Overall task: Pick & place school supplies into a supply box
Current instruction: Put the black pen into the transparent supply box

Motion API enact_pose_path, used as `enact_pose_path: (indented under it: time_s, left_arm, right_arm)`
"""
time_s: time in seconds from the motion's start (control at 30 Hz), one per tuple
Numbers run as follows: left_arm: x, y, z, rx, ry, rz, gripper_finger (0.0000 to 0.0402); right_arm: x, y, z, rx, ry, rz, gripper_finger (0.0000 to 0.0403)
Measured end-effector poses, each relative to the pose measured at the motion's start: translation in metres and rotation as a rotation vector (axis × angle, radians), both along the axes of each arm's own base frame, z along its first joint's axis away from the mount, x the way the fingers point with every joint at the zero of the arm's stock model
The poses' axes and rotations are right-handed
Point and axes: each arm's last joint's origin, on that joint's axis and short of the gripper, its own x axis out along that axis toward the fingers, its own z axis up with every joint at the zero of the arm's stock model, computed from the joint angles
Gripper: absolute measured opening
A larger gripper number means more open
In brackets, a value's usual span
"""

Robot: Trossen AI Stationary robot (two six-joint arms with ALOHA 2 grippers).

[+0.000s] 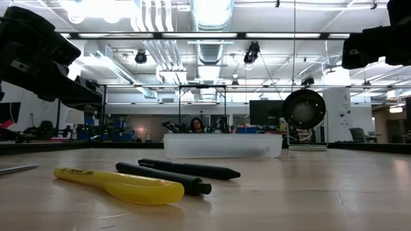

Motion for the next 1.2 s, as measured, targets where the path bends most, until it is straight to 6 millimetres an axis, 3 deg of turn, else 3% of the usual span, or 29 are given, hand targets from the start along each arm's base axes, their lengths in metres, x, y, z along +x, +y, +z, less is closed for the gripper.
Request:
enact_pose_path:
  time_s: [0.3, 0.63, 0.9, 1.2]
  left_arm:
    - [0.000, 0.000, 0.001, 0.000, -0.009, 0.000, 0.0099]
    - [0.003, 0.000, 0.010, 0.004, -0.107, 0.003, 0.0099]
    - [0.005, 0.000, 0.021, 0.067, -0.212, -0.012, 0.0099]
    - [0.005, 0.000, 0.015, 0.059, -0.170, -0.012, 0.0099]
  right_arm:
    - [0.000, 0.000, -0.001, -0.011, 0.005, -0.003, 0.0068]
    - [0.001, 0.000, -0.001, 0.002, 0.012, -0.001, 0.0080]
    - [0.002, -0.005, 0.006, 0.556, 0.057, -0.143, 0.0076]
    - [0.002, -0.005, 0.005, 0.579, 0.070, -0.148, 0.0069]
